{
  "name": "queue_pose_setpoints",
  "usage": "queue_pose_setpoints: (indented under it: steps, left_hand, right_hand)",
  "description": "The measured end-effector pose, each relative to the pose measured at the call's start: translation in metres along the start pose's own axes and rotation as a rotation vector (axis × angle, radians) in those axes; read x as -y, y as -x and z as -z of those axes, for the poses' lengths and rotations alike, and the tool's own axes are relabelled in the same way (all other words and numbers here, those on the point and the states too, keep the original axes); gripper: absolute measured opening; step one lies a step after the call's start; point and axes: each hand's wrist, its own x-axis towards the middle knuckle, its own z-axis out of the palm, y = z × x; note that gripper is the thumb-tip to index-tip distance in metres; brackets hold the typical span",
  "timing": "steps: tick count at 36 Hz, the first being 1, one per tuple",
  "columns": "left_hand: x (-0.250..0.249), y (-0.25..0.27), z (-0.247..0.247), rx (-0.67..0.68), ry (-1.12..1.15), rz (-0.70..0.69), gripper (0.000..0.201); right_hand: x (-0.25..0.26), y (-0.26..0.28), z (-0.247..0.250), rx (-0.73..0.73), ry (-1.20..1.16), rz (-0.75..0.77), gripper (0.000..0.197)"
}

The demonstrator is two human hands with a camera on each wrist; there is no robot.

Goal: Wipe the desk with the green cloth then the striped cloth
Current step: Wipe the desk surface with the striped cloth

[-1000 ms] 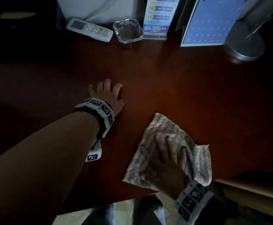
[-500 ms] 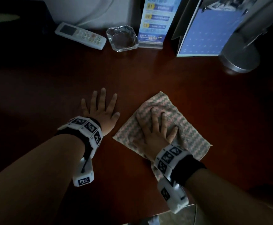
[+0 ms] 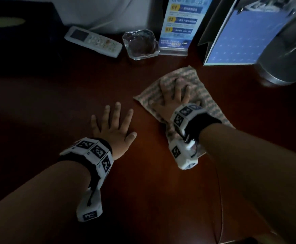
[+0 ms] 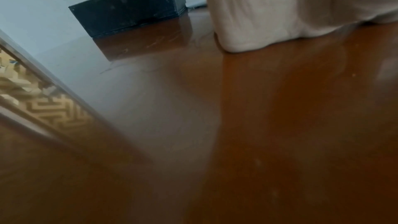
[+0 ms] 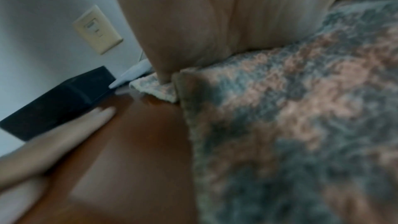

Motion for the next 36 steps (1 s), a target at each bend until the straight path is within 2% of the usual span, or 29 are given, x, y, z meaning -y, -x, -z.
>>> queue_pose_setpoints:
  steps: [4, 8, 10, 13, 18, 23, 27, 30, 36]
  left_hand:
    - [0.001, -0.001, -0.002, -0.007, 0.004, -0.004, 0.065]
    - [0.001, -0.003, -0.004, -0.020, -0.002, 0.006, 0.065]
    - [0.001, -0.003, -0.004, -0.025, -0.004, 0.001, 0.065]
    - [0.001, -0.002, -0.003, -0.030, 0.002, -0.003, 0.065]
    - [0.001, -0.002, -0.003, -0.029, 0.001, -0.002, 0.065]
    - [0.000, -0.001, -0.002, -0.020, 0.011, -0.005, 0.065]
    - [0.000, -0.001, -0.003, -0.042, 0.007, -0.010, 0.065]
    - [0.001, -0.001, -0.004, -0.059, 0.006, -0.005, 0.065]
    - [0.000, -0.001, -0.004, -0.049, 0.014, 0.000, 0.066]
  right_hand:
    - [-0.011, -0.036, 0.014, 0.049, 0.024, 0.043, 0.080]
    - [-0.016, -0.043, 0.022, 0.018, 0.074, 0.094, 0.081]
    - [-0.022, -0.030, 0.019, -0.008, 0.082, 0.139, 0.076]
    - [-0.035, 0.002, 0.012, -0.038, 0.096, 0.102, 0.071]
    - [-0.047, 0.058, -0.007, 0.028, 0.107, 0.078, 0.073]
    - [-0.067, 0.087, -0.026, 0.083, 0.130, 0.143, 0.081]
    - [-0.063, 0.087, -0.027, 0.065, 0.094, 0.120, 0.087]
    - [-0.057, 0.084, -0.016, 0.094, 0.070, 0.090, 0.082]
    - [-0.055, 0.042, 0.006, 0.089, 0.046, 0.053, 0.077]
